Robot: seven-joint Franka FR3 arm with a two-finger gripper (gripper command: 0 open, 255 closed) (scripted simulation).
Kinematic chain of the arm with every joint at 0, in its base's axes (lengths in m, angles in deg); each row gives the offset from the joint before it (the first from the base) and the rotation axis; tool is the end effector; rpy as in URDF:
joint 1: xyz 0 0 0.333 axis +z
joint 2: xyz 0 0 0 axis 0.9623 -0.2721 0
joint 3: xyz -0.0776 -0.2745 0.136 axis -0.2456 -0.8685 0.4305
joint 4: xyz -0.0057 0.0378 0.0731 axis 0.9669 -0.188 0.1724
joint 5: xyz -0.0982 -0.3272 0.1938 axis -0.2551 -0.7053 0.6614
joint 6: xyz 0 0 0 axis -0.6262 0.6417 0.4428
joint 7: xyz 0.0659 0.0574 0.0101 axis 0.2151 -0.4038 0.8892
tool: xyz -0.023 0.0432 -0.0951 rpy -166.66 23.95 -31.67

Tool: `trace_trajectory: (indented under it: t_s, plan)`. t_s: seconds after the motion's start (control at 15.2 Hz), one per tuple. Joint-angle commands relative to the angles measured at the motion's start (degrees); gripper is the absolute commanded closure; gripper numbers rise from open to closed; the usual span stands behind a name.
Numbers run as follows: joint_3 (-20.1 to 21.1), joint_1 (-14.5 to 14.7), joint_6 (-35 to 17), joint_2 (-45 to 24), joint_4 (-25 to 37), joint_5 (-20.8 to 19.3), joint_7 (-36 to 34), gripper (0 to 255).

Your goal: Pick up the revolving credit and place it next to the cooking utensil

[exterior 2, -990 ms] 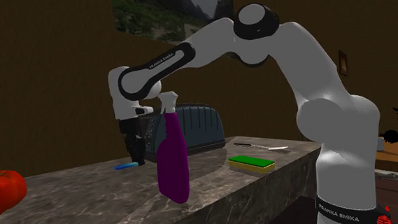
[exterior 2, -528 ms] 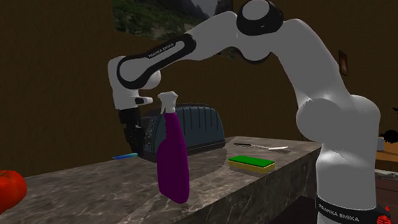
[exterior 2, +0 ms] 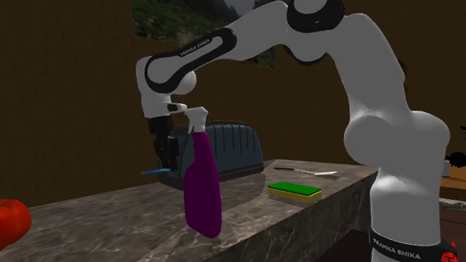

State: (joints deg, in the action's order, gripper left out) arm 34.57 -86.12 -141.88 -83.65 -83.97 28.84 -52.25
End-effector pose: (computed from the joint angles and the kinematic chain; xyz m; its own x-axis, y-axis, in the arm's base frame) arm 0.5473 0.2853 0.4189 0.0130 -0.9894 0.1445 -0.9996 -0.0091 0.0280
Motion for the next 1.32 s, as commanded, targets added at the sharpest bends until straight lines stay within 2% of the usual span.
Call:
trace_trajectory:
  t_s: [0.0, 0.26, 0.46, 0.86, 1.25]
  plan:
    - [0.61, -3.45, -2.04, 4.35, -4.83, 2.60, 2.69, 255]
    - [0.55, -9.61, -5.91, 13.40, -13.84, 8.61, 10.10, 255]
    - [-0.91, -12.66, -8.13, 19.93, -19.73, 13.18, 16.43, 255]
    - [-6.75, -15.33, -10.90, 30.63, -29.52, 19.80, 28.67, 255]
    - [-13.62, -17.06, -12.55, 37.97, -36.98, 22.38, 39.35, 255]
